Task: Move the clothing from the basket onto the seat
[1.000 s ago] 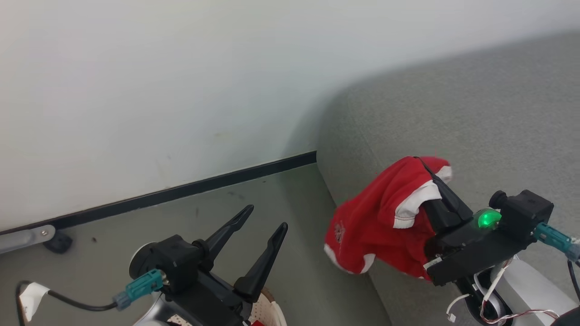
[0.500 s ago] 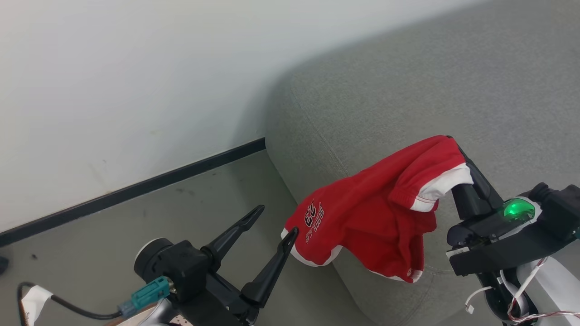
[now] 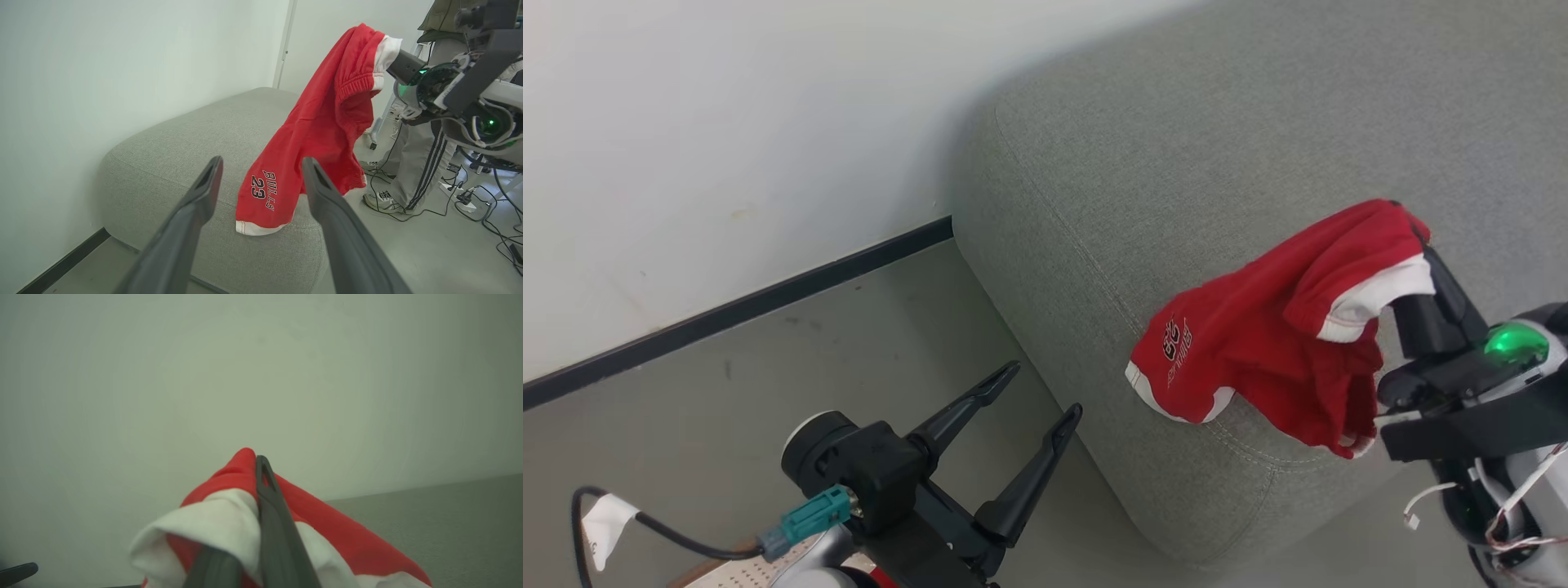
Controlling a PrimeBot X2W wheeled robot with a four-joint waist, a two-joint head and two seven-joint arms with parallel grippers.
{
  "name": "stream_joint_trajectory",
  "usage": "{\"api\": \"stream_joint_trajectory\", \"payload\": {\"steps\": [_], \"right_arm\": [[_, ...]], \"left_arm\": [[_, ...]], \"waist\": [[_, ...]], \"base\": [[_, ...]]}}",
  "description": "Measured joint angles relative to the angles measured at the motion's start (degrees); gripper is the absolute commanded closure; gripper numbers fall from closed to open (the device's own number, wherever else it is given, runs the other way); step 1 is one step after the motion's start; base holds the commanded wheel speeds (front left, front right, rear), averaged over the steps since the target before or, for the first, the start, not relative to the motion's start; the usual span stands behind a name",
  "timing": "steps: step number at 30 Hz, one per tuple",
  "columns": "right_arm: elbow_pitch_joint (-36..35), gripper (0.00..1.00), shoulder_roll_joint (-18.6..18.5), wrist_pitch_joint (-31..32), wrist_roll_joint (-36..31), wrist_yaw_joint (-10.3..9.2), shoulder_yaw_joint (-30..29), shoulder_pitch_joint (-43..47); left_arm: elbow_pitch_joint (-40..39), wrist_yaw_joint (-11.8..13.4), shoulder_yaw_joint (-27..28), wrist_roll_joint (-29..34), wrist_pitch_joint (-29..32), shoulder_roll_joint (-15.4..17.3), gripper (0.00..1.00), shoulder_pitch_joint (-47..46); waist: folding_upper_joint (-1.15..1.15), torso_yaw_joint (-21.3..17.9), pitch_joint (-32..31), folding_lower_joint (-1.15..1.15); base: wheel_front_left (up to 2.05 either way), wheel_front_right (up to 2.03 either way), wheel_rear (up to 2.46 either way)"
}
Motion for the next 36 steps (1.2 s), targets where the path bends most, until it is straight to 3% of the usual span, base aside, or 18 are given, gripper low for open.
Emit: {"api": "stream_joint_trajectory", "payload": {"steps": [11, 21, 33, 36], "right_arm": [[5.61, 1.0, -2.66, -0.16, 1.01, 3.23, -4.87, -13.1], [17.9, 1.0, -8.42, -0.11, -0.08, 3.77, -9.47, -24.68], [24.51, 1.0, -14.47, -0.12, -1.01, -1.36, -17.86, -30.97], [26.5, 1.0, -16.06, -0.13, -1.19, -1.81, -18.8, -33.45]], "left_arm": [[-0.78, -0.41, -0.55, 0.42, 1.08, -0.03, 0.0, -1.92], [-2.99, -1.08, -1.91, 1.02, 2.78, -0.02, 0.0, -4.81], [-6.24, -1.89, -4.14, 2.98, 5.81, -0.64, 0.0, -11.25], [-6.53, -2.02, -4.38, 3.22, 6.56, -0.82, 0.0, -12.87]], "waist": [[0.0, 1.19, 3.4, 0.0], [0.0, 3.91, 8.32, 0.01], [0.0, 7.31, 16.17, 0.01], [0.0, 8.28, 18.32, 0.01]], "base": [[0.0, 0.0, 0.0], [0.0, 0.0, 0.0], [0.0, 0.0, 0.0], [0.0, 0.0, 0.0]]}}
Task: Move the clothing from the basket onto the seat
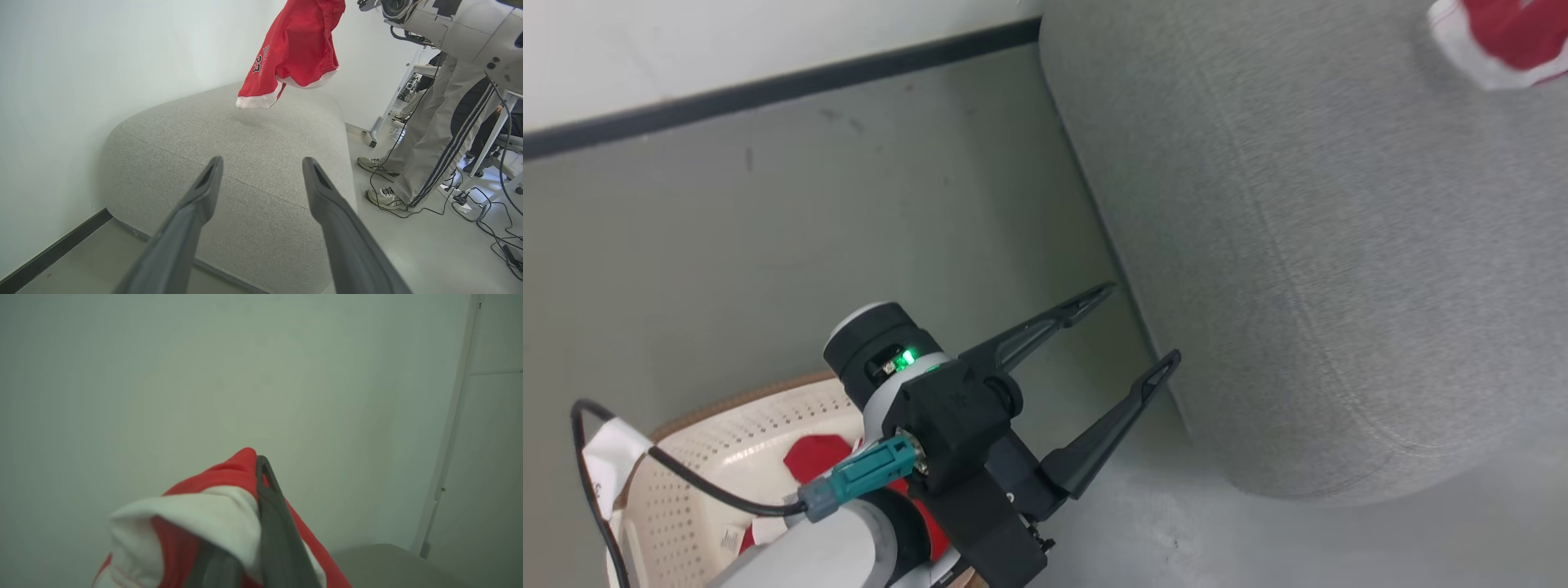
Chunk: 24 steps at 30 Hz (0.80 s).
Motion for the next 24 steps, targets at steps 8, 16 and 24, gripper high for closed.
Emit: {"api": "stream_joint_trajectory", "payload": {"steps": [8, 16, 24], "right_arm": [[3.83, 1.0, -2.07, -0.03, -3.5, -0.87, 0.49, -3.78], [10.57, 1.0, 1.94, -0.02, -6.21, -0.62, 5.92, -0.22], [17.71, 1.0, 2.98, 2.9, -8.64, -1.14, 9.35, 2.24]], "left_arm": [[0.21, -0.41, 0.07, 0.01, 0.31, 0.09, 0.0, -2.45], [2.26, -0.55, -0.08, -0.01, -0.12, 0.48, 0.0, -3.49], [4.46, -0.58, -0.65, -0.58, -1.62, 0.86, 0.0, -3.58]], "waist": [[0.0, 2.98, 5.08, 0.0], [0.01, 5.49, 7.9, 0.0], [0.0, 5.97, 6.75, -0.02]], "base": [[0.0, 0.0, 0.0], [0.0, 0.0, 0.0], [0.0, 0.0, 0.0]]}}
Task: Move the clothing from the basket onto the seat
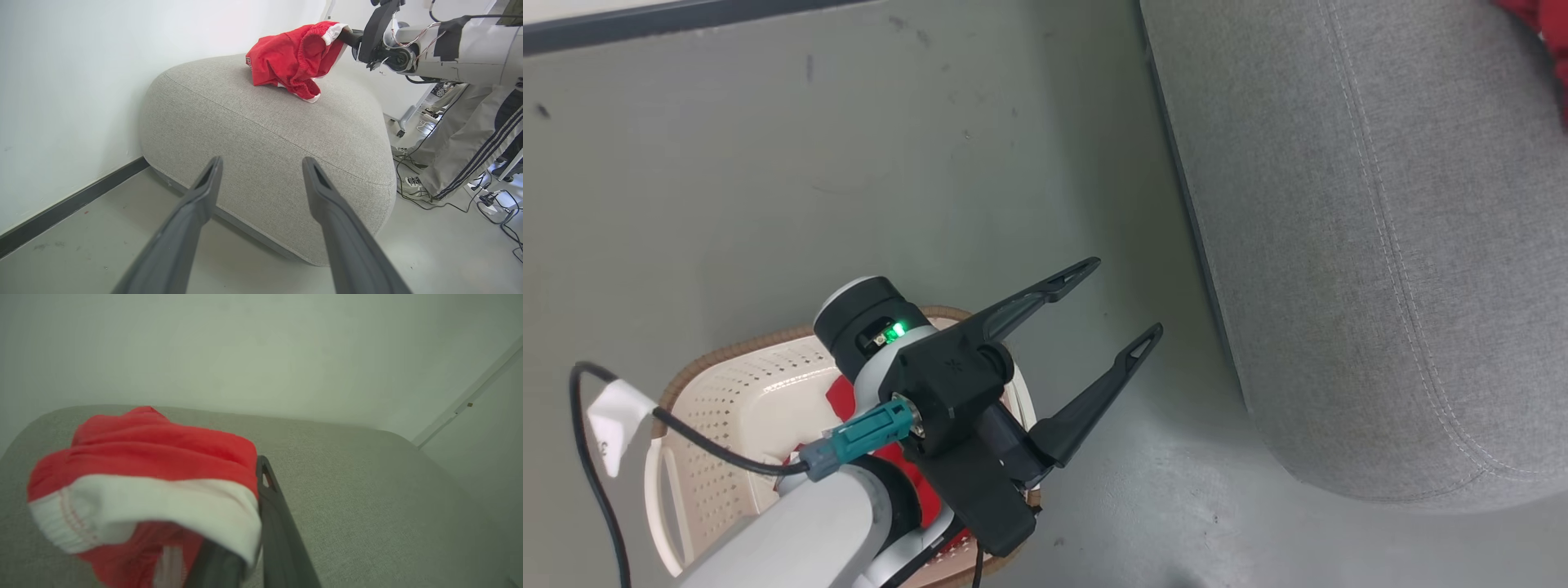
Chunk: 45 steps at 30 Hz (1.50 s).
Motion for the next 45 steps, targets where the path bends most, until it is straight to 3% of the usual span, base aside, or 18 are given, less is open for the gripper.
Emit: {"api": "stream_joint_trajectory", "payload": {"steps": [7, 9, 12, 13, 14, 28, 45], "right_arm": [[5.36, 1.0, 0.6, 5.86, -0.42, 0.33, 2.3, 1.01], [7.17, 0.87, 0.59, 7.81, -0.4, 0.71, 2.59, 1.01], [8.72, 0.56, 0.79, 10.05, -0.38, 1.64, 3.46, 1.0], [8.84, 0.14, 0.99, 10.23, -0.4, 1.69, 3.65, 0.98], [8.9, 0.0, 1.24, 10.43, -0.41, 1.79, 3.89, 0.9], [12.67, 0.0, 4.54, 17.89, -1.53, 6.69, 9.39, -0.2], [13.8, 0.0, 3.33, 25.73, -2.47, 8.66, 13.84, 3.79]], "left_arm": [[1.46, -0.42, -0.65, -0.26, -1.44, -0.54, 0.0, -0.05], [1.9, -0.42, -0.7, -0.44, -1.75, -0.54, 0.0, -0.04], [2.48, -0.42, -0.67, -0.69, -2.4, -0.46, 0.0, -0.02], [2.6, -0.42, -0.66, -0.7, -2.69, -0.45, 0.0, 0.02], [2.8, -0.42, -0.63, -0.7, -2.93, -0.43, 0.0, 0.05], [6.53, -0.43, -0.51, -2.12, -6.04, 0.24, 0.0, 1.85], [9.93, -0.32, 0.48, -3.91, -10.09, 0.97, 0.0, 7.93]], "waist": [[0.01, 0.87, -1.47, 0.0], [0.0, 1.19, -1.91, 0.0], [0.0, 1.62, -2.57, 0.0], [0.0, 1.73, -2.8, 0.0], [0.0, 1.82, -3.05, 0.0], [-0.01, 1.41, -8.15, 0.0], [-0.01, -0.56, -17.42, 0.0]], "base": [[0.0, 0.0, 0.0], [0.0, 0.0, 0.0], [0.0, 0.0, 0.0], [0.0, 0.0, 0.0], [0.0, 0.0, 0.0], [0.0, 0.0, 0.0], [0.0, 0.0, 0.0]]}}
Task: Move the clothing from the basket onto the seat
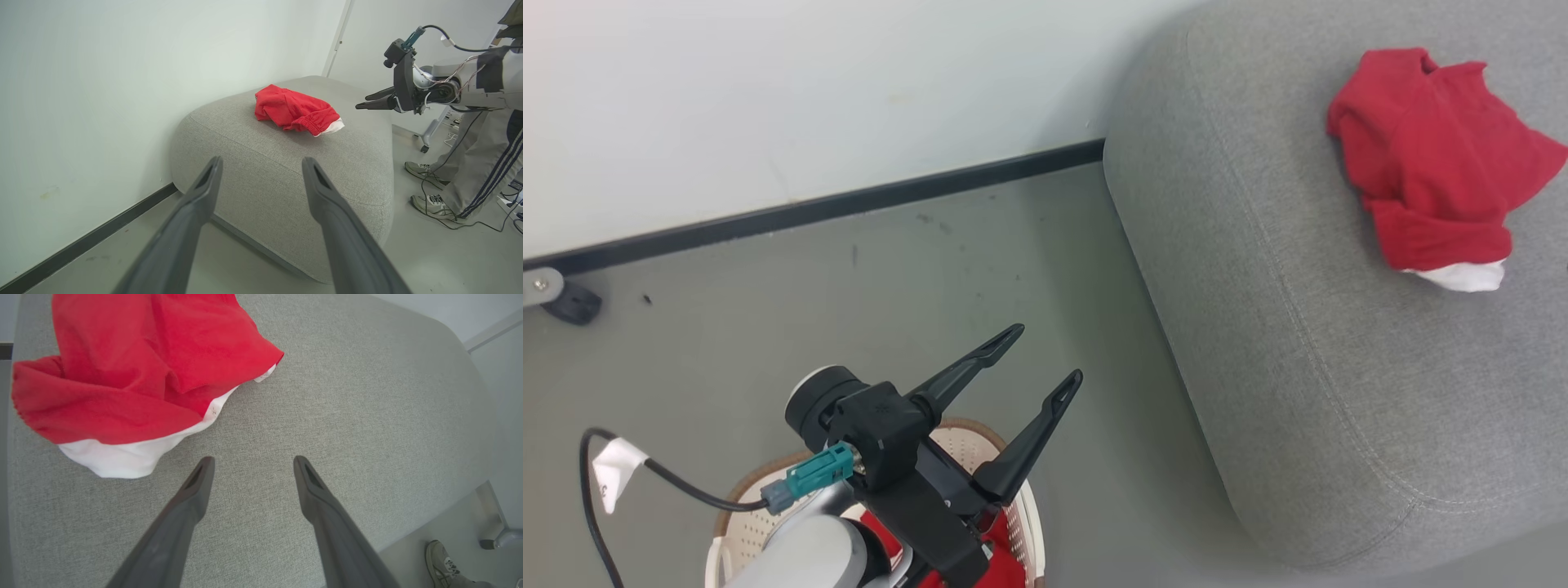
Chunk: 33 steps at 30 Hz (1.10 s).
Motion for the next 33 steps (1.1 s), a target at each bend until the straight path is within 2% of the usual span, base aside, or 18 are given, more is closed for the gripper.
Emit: {"api": "stream_joint_trajectory", "payload": {"steps": [3, 8, 20, 26, 33], "right_arm": [[-2.61, 0.0, -1.1, -1.67, 0.58, 0.01, -0.48, 0.88], [-8.43, 0.0, -3.53, -6.57, 3.72, 0.01, -2.78, 8.42], [-27.77, 0.0, -1.99, -17.18, 6.22, -0.07, -4.67, 18.01], [-36.28, 0.0, -2.14, -22.19, 6.66, -2.66, -6.76, 23.91], [-43.62, 0.0, -0.93, -25.39, 7.2, -6.93, -7.91, 32.04]], "left_arm": [[0.26, 0.48, 0.18, -0.4, -0.75, -0.29, 0.0, 0.88], [0.57, 1.52, 0.67, -0.83, -2.26, -1.46, 0.0, 2.41], [1.22, 5.54, 5.01, -2.66, -5.24, 1.19, 0.0, 8.47], [0.81, 7.57, 6.67, -2.79, -6.58, 2.47, 0.0, 11.56], [0.57, 9.6, 8.48, -3.45, -7.58, 2.5, 0.0, 13.99]], "waist": [[0.0, -0.08, -1.7, 0.0], [-0.01, 0.75, -4.76, -0.01], [0.0, 5.05, -9.78, 0.0], [0.0, 7.75, -11.44, 0.0], [0.0, 10.78, -13.41, 0.0]], "base": [[0.0, 0.0, 0.0], [0.0, 0.0, 0.0], [0.0, 0.0, 0.0], [0.0, 0.0, 0.0], [0.0, 0.0, 0.0]]}}
